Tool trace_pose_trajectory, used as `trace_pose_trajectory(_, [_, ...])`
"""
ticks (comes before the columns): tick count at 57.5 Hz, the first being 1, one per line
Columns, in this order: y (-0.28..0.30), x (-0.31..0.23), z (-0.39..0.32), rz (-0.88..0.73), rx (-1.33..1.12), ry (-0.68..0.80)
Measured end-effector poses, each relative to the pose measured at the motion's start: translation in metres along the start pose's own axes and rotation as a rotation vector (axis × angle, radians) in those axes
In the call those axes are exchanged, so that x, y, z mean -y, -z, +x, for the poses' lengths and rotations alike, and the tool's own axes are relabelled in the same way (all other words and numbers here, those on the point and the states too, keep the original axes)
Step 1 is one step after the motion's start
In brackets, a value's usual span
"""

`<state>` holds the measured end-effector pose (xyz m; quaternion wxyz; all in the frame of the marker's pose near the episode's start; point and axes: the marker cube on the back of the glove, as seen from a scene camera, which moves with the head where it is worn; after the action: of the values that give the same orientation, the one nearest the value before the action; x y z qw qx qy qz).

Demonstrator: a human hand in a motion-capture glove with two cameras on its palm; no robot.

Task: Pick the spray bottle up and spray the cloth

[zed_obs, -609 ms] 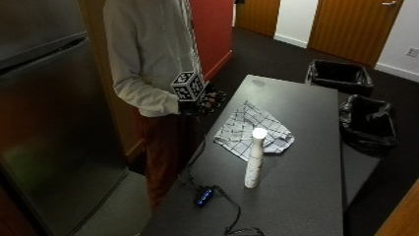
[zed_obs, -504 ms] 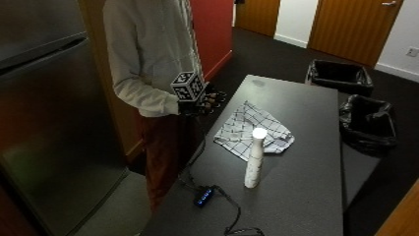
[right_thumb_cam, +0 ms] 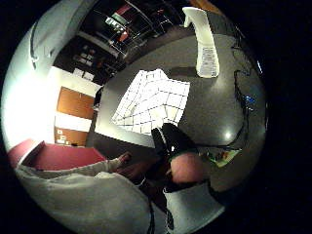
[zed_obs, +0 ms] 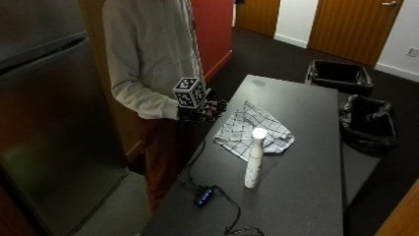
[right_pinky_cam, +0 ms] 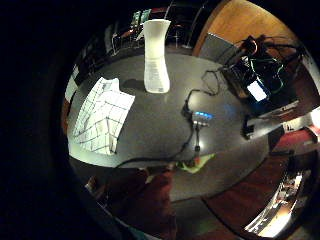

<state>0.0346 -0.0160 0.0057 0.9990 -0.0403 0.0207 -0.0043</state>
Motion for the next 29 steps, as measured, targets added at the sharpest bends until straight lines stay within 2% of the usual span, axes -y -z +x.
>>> trace_pose_trajectory(7, [-0.003, 0.003, 0.005, -0.042, 0.015, -0.001])
trace_pose_trajectory(16, [-0.003, 0.006, 0.007, -0.191, 0.092, 0.001])
trace_pose_trajectory(29, [-0.003, 0.014, 0.014, -0.182, 0.286, -0.051])
